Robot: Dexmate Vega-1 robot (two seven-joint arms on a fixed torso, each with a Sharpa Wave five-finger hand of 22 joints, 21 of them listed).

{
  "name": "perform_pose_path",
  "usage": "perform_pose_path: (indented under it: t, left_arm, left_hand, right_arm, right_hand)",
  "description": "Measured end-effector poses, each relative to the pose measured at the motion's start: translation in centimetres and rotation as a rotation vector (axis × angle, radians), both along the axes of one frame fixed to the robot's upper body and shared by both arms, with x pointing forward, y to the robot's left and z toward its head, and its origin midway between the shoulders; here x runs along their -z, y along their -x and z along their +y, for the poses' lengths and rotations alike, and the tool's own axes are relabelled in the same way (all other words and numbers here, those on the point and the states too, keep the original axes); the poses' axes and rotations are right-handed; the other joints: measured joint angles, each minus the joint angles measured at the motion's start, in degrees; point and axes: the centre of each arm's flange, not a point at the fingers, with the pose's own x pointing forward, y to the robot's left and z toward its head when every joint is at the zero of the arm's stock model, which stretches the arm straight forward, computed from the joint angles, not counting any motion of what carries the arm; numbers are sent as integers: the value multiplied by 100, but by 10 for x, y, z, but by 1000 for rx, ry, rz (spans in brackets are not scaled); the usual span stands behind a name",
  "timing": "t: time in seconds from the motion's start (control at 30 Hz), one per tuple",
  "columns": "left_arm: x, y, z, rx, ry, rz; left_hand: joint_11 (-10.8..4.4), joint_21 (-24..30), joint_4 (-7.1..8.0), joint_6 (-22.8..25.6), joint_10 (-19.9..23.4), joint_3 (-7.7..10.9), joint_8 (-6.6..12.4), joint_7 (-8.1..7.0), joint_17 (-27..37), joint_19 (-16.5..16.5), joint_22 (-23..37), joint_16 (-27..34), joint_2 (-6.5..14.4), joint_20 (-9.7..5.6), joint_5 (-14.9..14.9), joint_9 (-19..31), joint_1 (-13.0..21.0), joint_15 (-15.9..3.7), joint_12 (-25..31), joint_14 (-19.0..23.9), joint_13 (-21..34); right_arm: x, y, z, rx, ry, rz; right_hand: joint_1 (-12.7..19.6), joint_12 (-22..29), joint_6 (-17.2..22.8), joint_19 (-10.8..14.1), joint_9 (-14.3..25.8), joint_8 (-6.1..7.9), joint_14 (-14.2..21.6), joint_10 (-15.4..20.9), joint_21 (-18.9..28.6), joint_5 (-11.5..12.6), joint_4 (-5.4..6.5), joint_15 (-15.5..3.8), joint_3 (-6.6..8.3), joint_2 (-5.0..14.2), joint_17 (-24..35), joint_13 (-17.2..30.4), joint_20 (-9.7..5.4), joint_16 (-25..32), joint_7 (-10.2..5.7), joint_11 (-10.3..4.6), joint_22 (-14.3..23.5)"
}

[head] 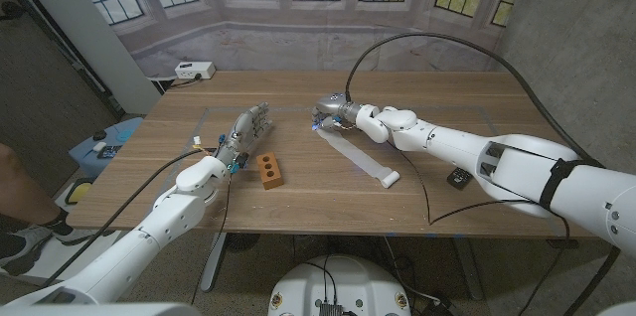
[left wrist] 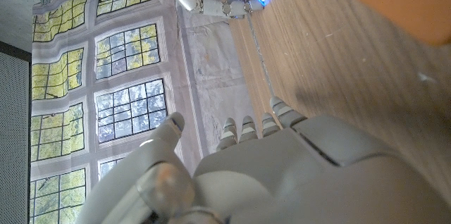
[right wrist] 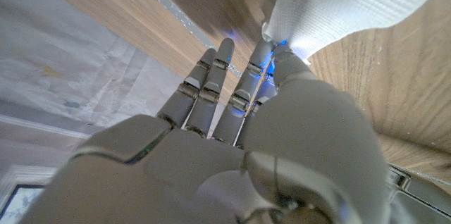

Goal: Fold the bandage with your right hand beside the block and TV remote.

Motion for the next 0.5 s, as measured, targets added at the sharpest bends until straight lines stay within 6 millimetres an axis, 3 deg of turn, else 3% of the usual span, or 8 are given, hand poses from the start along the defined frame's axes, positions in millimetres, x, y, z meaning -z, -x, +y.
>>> perform_pose_path:
  t: [0.5]
  left_arm:
    - [-2, -4, -5, 13, -6, -1]
  left_hand:
    - [0, 0, 24, 23, 0, 24, 0, -23, 0, 0, 0, 0, 0, 0, 0, 0, -49, 0, 0, 0, 0]
  right_arm:
    - [-5, 9, -3, -8, -13, -15]
  right_hand:
    - [75, 122, 95, -1, 91, 26, 73, 11, 0, 0, 0, -33, 0, 29, 26, 116, 0, 0, 1, -11, -1]
